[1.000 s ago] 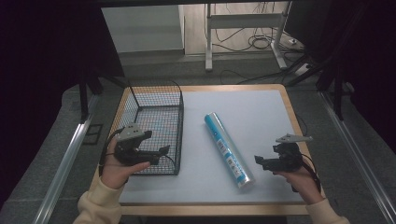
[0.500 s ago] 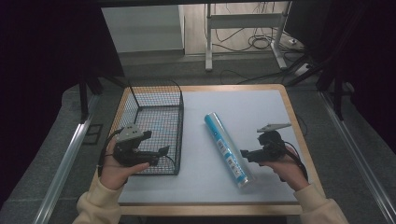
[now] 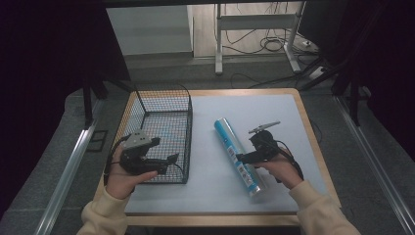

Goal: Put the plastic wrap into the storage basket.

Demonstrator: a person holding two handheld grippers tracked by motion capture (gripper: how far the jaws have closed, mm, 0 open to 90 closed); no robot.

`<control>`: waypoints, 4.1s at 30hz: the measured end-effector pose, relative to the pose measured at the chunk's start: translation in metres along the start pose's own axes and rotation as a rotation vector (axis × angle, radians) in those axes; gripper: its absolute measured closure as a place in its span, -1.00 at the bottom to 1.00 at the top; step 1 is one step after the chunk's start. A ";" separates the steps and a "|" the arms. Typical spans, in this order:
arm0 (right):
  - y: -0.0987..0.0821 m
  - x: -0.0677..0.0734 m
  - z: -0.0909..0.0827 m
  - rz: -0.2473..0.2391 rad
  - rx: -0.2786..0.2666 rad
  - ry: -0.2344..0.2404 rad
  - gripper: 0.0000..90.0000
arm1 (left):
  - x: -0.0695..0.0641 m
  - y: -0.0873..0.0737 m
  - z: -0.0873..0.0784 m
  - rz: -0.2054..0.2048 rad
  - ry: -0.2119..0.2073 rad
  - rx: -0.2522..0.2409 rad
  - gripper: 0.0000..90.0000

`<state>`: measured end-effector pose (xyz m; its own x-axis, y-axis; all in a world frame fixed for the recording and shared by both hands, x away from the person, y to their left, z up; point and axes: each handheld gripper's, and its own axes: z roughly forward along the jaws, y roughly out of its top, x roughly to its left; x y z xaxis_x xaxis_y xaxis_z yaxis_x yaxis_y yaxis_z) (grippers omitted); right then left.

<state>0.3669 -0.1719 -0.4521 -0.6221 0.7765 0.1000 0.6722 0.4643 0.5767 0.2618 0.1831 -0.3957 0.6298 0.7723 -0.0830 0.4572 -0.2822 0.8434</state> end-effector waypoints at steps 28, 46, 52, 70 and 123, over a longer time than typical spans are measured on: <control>0.027 0.006 0.070 0.062 0.316 -0.093 -0.38 | 0.001 -0.001 -0.004 -0.003 -0.006 -0.009 -0.63; 0.035 -0.010 0.075 0.190 0.409 -0.038 -0.31 | 0.003 -0.002 -0.006 -0.004 -0.005 -0.014 -0.62; 0.033 -0.018 0.074 0.216 0.395 0.008 -0.31 | 0.004 -0.002 -0.006 -0.005 -0.003 -0.014 -0.63; 0.041 -0.034 0.047 0.289 0.315 0.117 -0.30 | 0.004 -0.002 -0.006 -0.008 -0.002 -0.016 -0.63; 0.163 0.081 0.007 0.059 0.150 0.249 -0.30 | 0.006 0.003 -0.025 -0.009 0.010 -0.069 -0.62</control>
<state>0.4291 -0.0306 -0.3551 -0.6473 0.6841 0.3361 0.7502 0.4937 0.4399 0.2511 0.2006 -0.3806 0.6197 0.7801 -0.0857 0.4181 -0.2358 0.8773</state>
